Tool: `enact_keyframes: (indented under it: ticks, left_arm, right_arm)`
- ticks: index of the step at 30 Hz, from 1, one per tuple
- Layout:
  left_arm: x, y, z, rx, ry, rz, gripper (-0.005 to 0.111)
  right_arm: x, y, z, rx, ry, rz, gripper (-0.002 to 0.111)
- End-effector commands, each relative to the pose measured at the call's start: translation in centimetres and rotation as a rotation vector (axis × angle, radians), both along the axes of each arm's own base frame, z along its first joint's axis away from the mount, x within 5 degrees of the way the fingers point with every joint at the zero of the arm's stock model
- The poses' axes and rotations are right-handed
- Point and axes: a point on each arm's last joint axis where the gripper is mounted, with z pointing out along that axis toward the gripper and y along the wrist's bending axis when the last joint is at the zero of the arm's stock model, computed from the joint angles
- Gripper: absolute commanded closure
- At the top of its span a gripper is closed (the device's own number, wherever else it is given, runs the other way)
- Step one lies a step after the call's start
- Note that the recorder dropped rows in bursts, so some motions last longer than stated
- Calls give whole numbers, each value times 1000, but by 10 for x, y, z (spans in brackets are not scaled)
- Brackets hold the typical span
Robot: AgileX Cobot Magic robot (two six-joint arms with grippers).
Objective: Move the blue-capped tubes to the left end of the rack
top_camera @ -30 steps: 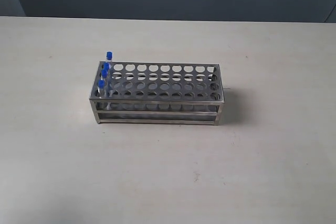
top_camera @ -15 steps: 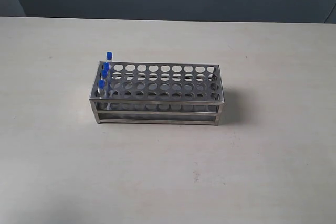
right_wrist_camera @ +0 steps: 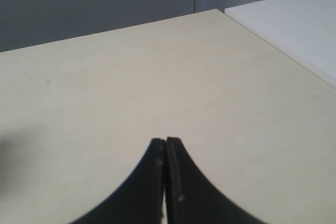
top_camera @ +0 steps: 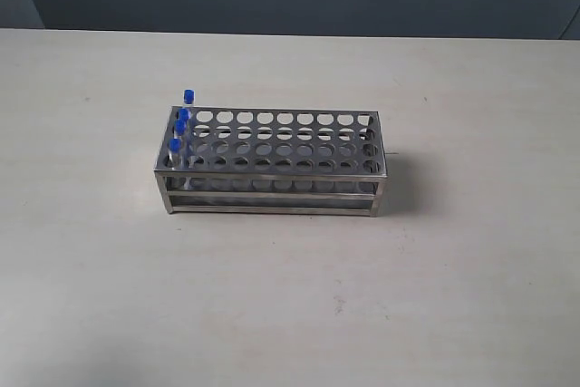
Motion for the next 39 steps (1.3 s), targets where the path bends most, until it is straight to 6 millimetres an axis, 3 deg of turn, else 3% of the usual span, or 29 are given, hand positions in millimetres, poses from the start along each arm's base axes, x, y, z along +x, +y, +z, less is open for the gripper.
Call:
enact_keyframes:
  ticks: [1,39]
  left_arm:
    - [0,0,2,2,-11,-3,106]
    - [0,0,2,2,-11,-3,106]
  right_arm:
    - [1,4,1,-103,-13,80,108]
    - [1,5,1,-108,-14,92,108]
